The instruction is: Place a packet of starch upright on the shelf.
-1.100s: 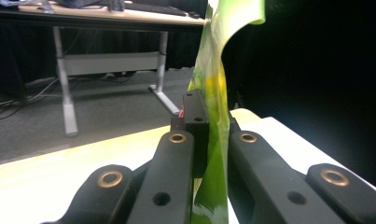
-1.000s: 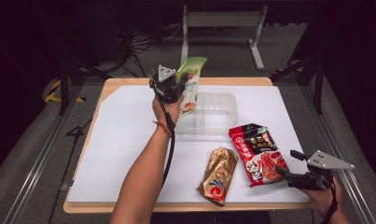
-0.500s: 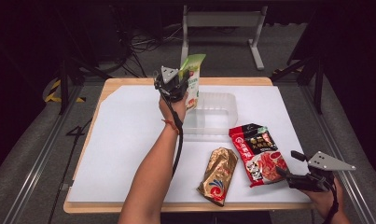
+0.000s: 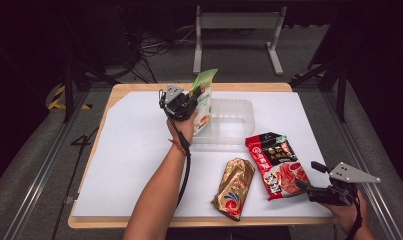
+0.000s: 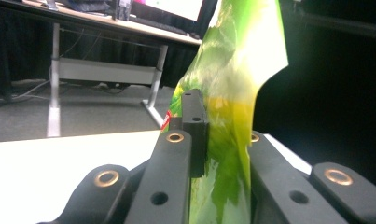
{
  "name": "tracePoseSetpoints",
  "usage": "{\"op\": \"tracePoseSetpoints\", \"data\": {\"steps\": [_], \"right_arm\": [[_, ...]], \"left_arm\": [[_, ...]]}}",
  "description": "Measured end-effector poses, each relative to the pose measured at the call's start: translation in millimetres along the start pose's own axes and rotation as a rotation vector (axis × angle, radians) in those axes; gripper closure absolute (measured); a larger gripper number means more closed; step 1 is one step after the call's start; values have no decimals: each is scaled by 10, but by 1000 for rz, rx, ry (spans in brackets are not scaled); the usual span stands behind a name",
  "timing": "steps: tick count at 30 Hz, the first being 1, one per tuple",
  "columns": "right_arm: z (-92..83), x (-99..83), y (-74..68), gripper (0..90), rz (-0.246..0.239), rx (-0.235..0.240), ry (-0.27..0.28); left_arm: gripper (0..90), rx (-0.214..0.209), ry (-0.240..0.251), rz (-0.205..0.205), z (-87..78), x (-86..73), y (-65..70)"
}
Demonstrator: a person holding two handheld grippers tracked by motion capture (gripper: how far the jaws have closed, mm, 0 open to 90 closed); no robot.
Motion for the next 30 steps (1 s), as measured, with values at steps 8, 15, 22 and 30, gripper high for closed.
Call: {"op": "tracePoseSetpoints", "data": {"steps": [8, 15, 22, 30], "right_arm": [[18, -4, -5, 180, -4, -1, -8], [23, -5, -3, 187, -5, -5, -12], [38, -11, 6, 191, -2, -14, -20], [51, -23, 0, 190, -7, -17, -30]], "left_arm": [[885, -14, -39, 99, -90, -105, 27], [883, -13, -62, 144, -201, -181, -11], [877, -23, -82, 194, -282, -248, -53], [859, -21, -104, 253, -297, -288, -2]]}}
Point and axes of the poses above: each handheld gripper's, and its own axes: z roughly forward along the jaws, x roughly out of its top, y roughly to its right, the point moved 8 cm from there along z, roughly forward along the jaws, and after that the axes turned 11 degrees about -y, right-handed, at the moved point
